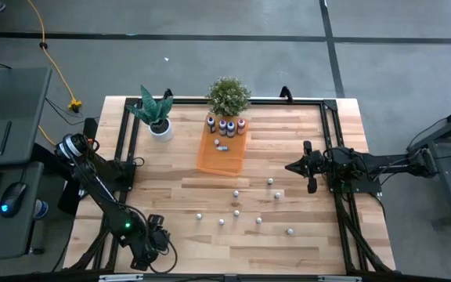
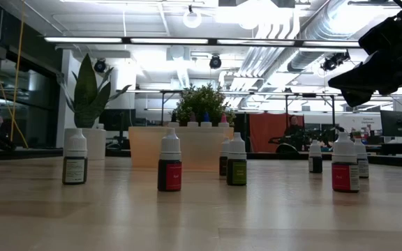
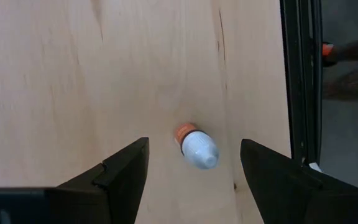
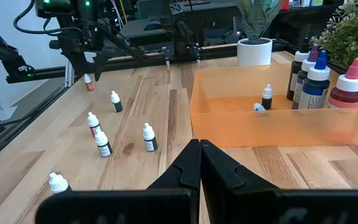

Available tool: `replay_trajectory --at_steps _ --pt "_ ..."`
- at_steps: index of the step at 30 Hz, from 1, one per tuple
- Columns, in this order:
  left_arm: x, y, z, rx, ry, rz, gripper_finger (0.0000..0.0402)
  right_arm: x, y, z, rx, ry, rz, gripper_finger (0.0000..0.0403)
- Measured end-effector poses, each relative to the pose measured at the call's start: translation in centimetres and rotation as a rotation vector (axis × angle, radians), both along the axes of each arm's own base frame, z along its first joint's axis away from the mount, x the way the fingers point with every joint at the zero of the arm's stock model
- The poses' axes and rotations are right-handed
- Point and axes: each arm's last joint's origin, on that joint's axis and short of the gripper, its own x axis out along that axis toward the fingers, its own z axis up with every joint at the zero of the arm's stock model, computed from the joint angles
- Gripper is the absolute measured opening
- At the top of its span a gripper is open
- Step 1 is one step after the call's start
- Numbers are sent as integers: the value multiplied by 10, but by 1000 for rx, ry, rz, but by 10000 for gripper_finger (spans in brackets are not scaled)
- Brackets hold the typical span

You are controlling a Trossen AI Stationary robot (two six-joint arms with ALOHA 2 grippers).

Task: Pick & Place food coloring
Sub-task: Put the small orange food coloring bottle into the orange bin

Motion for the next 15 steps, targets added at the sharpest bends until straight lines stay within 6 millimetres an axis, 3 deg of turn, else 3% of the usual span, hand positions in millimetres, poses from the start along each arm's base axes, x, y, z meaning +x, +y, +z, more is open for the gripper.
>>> replay_trajectory --at_steps 15 --pt "0 0 0 -3 4 -7 165 0 0 0 0 0 0 0"
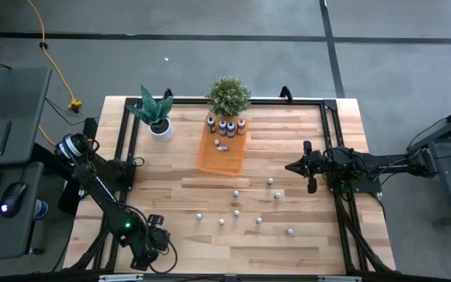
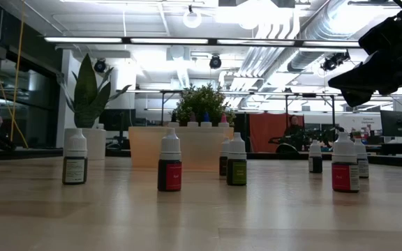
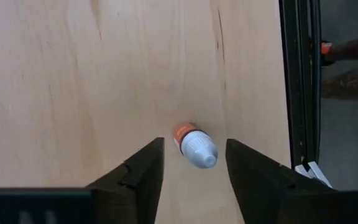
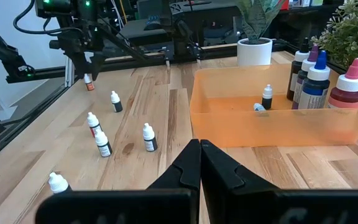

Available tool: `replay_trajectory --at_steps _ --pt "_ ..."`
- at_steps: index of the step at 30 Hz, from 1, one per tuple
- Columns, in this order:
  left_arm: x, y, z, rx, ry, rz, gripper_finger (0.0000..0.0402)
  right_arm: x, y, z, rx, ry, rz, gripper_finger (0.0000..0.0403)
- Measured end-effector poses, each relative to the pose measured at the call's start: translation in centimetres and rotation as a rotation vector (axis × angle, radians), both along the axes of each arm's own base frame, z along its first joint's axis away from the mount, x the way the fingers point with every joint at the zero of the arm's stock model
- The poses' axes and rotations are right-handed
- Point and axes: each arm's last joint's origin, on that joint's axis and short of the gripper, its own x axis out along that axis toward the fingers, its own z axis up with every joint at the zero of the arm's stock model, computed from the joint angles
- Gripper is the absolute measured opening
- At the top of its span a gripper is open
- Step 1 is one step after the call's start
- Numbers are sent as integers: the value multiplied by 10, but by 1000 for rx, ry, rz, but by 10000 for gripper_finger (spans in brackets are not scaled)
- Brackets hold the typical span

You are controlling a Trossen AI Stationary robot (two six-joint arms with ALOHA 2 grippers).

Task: Pick & Place food coloring
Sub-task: Put the small orange food coloring bottle into the orange bin

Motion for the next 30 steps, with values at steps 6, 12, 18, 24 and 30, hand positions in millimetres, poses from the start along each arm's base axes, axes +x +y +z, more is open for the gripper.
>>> replay_trajectory --at_steps 6,12,18,24,30 --pt "0 0 0 -3 -3 -2 163 0 0 0 0 0 0 0" --pt "0 0 -2 -9 -12 -2 163 0 0 0 0 0 0 0" --pt "0 0 -2 -9 -10 -2 162 0 0 0 0 0 0 0" --pt "0 0 -2 -9 -8 -7 162 0 0 0 0 1 0 0" --pt "0 0 -2 -8 -9 -7 162 0 0 0 0 0 0 0"
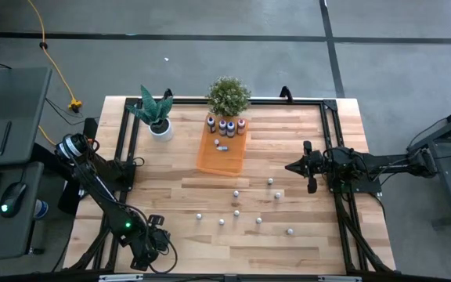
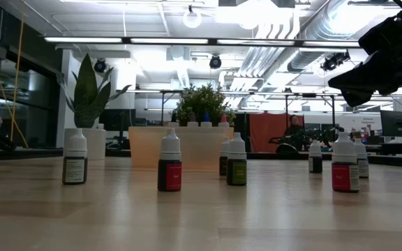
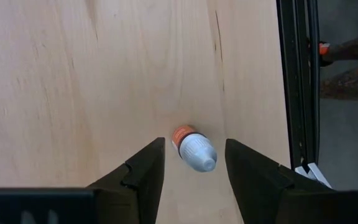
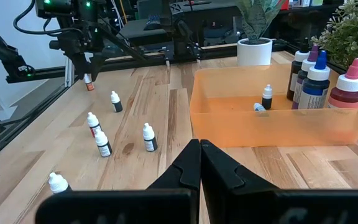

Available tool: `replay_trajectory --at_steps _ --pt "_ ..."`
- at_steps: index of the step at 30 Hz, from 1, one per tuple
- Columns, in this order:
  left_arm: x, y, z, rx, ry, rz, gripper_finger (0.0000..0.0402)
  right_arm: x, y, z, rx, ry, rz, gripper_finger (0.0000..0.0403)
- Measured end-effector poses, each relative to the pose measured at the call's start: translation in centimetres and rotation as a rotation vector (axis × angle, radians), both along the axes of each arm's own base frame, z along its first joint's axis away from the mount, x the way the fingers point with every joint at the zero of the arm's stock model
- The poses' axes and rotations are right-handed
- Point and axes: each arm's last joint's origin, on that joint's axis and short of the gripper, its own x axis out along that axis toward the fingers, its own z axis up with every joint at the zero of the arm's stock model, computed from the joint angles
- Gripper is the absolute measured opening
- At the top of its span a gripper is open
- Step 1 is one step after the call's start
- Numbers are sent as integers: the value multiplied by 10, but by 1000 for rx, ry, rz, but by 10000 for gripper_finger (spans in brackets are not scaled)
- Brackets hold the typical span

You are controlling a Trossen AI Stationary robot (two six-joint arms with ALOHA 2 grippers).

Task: Pick & Place food coloring
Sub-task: Put the small orange food coloring bottle into the orange bin

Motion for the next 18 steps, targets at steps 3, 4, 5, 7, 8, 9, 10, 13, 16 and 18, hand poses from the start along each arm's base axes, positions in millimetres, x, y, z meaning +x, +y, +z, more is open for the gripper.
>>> replay_trajectory --at_steps 3,4,5,7,8,9,10,13,16,18 --pt "0 0 0 0 0 0 162 0 0 0 0 0 0 0" --pt "0 0 0 0 0 0 162 0 0 0 0 0 0 0" --pt "0 0 0 0 0 0 162 0 0 0 0 0 0 0" --pt "0 0 0 0 0 0 159 0 0 0 0 0 0 0" --pt "0 0 0 0 0 0 155 0 0 0 0 0 0 0" --pt "0 0 0 0 0 0 149 0 0 0 0 1 0 0" --pt "0 0 0 0 0 0 141 0 0 0 0 0 0 0" --pt "0 0 0 0 -1 0 112 0 0 0 0 0 0 0" --pt "0 0 0 0 -1 0 84 0 0 0 0 0 0 0" --pt "0 0 0 -2 -2 0 68 0 0 0 0 0 0 0"
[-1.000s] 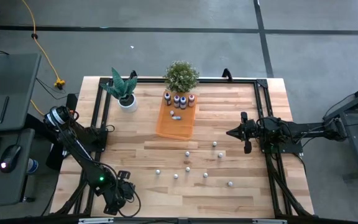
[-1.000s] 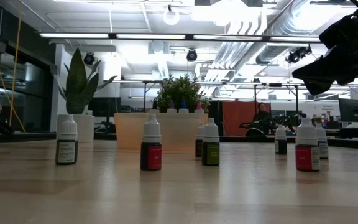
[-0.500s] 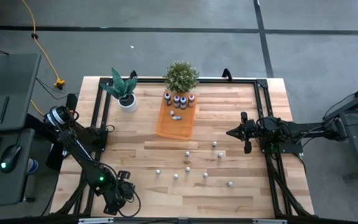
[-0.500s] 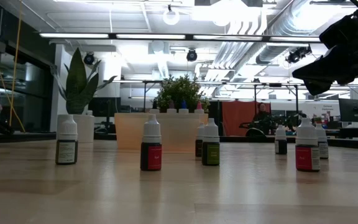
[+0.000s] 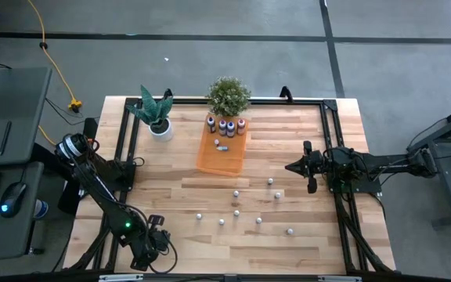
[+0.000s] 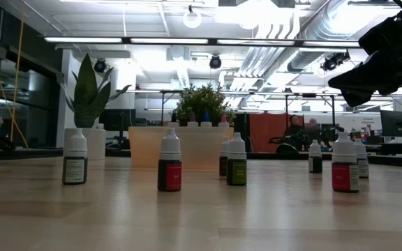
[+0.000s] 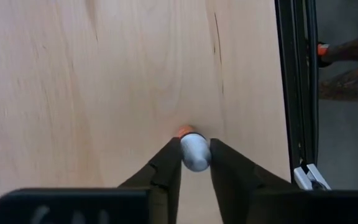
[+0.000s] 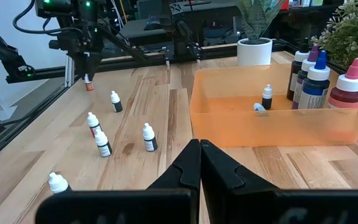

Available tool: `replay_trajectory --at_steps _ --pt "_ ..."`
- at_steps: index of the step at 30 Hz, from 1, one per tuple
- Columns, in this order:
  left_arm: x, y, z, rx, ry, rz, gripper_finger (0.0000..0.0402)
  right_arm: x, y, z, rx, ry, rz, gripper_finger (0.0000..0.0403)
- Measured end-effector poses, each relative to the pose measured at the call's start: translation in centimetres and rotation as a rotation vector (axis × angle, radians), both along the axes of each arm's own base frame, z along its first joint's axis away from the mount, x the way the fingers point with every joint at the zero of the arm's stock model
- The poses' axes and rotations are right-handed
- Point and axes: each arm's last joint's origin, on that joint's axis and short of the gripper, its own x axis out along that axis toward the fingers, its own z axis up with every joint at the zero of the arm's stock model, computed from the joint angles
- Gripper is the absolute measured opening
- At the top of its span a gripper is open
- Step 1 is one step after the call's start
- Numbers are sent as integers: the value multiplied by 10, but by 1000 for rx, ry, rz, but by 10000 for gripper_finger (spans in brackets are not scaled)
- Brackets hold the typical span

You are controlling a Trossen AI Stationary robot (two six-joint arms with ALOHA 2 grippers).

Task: Pick & Place food coloring
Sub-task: Put the small orange food coloring bottle into the orange bin

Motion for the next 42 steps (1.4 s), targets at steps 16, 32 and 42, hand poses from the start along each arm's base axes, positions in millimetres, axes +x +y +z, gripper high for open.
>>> replay_trajectory --at_steps 16,32,42 --pt "1 0 1 1 -10 -5 28 0 0 0 0 0 0 0" --pt "3 3 57 144 -173 -188 28 0 0 0 0 0 0 0" --pt "2 8 102 209 -345 -425 28 0 0 0 0 0 0 0"
